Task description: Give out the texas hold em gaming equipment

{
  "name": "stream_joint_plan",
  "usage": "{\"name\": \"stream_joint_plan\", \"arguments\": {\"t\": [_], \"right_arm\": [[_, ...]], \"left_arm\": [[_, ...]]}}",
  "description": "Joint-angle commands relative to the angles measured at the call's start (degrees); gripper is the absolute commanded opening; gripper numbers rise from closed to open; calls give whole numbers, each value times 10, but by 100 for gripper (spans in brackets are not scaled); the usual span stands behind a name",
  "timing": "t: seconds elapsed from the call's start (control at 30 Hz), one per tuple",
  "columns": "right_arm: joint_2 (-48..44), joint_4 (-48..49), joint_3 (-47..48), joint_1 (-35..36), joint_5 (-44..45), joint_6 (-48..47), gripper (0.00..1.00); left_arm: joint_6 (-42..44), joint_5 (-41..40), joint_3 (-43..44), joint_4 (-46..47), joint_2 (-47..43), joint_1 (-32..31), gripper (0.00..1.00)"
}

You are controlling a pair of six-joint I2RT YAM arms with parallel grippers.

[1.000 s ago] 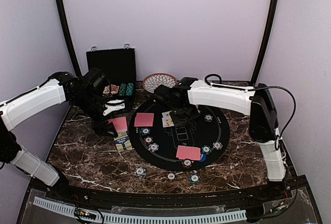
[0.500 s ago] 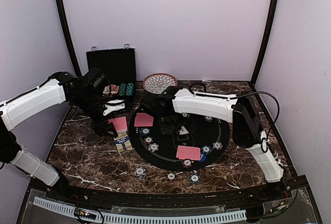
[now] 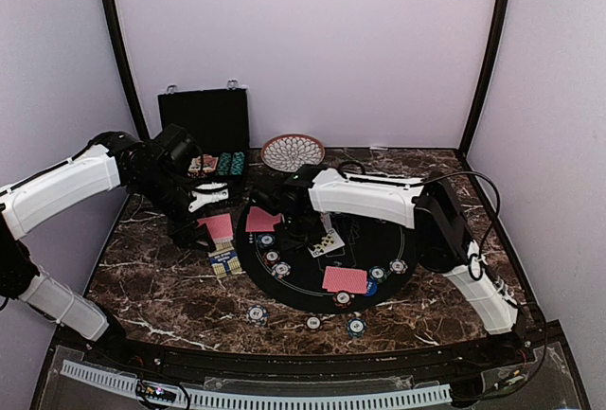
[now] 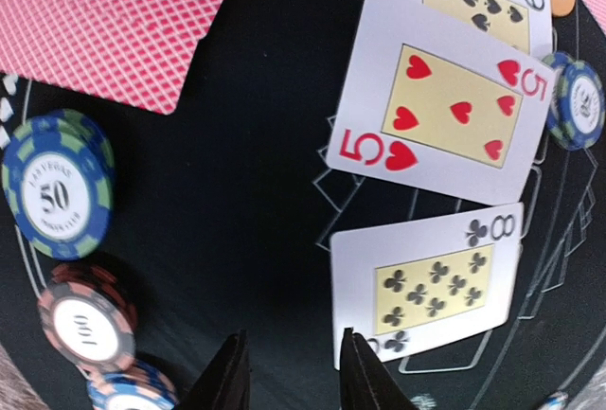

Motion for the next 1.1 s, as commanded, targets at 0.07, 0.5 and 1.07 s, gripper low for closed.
{"name": "stream_joint_plan", "arguments": {"t": [0.07,0.5,1.07], "right_arm": [[-67,113,-58,-24,-94,17,44],[-318,424,-440,-172,-286,50,65],[-293,568,-592,-230,-363,66,59]], "left_arm": [[6,8,-3,-7,-21,1,0],[6,11,1,-10,-20,1,0],[6,7,5,-13,-19,1,0]]}}
